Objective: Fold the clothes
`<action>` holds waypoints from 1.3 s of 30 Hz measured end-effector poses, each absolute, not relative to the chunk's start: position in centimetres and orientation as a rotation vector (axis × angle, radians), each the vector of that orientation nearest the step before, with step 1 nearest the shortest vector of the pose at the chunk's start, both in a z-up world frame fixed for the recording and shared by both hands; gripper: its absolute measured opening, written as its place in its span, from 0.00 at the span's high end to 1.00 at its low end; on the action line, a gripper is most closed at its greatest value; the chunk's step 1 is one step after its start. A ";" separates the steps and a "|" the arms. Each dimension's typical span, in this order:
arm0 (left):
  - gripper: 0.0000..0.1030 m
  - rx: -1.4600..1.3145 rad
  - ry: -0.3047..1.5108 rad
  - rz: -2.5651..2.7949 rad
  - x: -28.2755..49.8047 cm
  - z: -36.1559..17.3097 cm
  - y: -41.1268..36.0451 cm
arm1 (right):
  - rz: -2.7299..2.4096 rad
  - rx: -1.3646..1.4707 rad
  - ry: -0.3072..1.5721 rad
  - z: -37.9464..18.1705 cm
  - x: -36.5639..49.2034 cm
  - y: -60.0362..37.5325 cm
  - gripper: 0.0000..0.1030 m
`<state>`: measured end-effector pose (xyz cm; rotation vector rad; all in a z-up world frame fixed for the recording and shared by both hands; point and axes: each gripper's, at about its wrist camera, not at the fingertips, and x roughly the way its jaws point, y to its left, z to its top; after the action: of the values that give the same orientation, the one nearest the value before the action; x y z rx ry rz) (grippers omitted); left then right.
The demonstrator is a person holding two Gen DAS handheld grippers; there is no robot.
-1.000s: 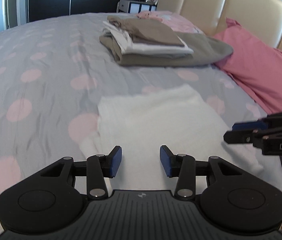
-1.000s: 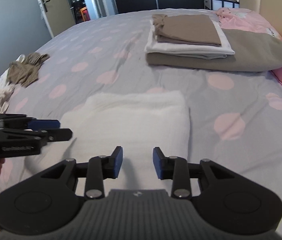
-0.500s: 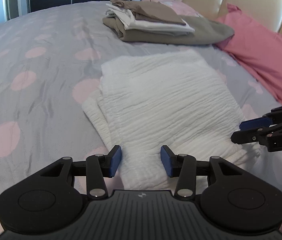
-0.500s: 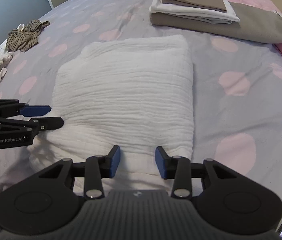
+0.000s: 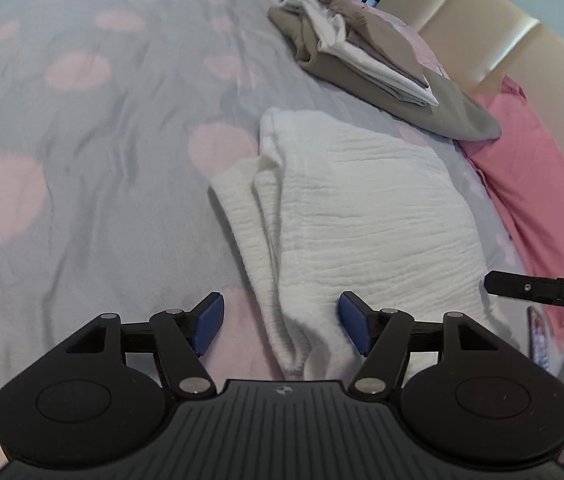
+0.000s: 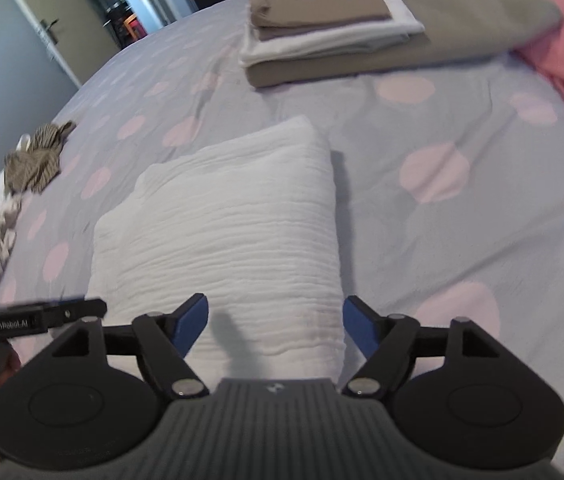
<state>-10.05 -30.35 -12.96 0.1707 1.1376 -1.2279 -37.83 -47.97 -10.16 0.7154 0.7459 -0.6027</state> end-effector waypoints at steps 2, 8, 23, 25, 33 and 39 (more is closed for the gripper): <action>0.38 0.133 1.155 -1.241 -9.8 -13.6 -30.4 | -0.597 0.769 0.726 -11.0 -38.1 -48.8 0.25; 0.36 0.138 1.145 -1.280 -9.9 -14.2 -31.7 | -0.564 0.866 0.697 -13.0 -38.2 -50.6 0.25; 0.38 0.135 1.132 -1.301 -10.4 -14.7 -33.9 | -0.512 0.915 0.672 -14.7 -37.0 -52.1 0.24; 0.43 0.121 1.126 -1.314 -10.2 -14.8 -34.0 | -0.507 0.920 0.666 -14.8 -36.8 -52.1 0.34; 0.64 0.072 1.106 -1.344 -10.3 -14.7 -33.7 | -0.492 0.940 0.636 -14.6 -36.9 -52.1 0.57; 0.72 0.070 1.066 -1.354 -10.7 -13.8 -33.4 | -0.479 0.926 0.596 -12.9 -37.0 -51.7 0.65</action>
<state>-10.70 -33.45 -13.76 0.0705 1.0662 -1.3543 -37.04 -51.73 -12.94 0.9261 0.5957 -0.4789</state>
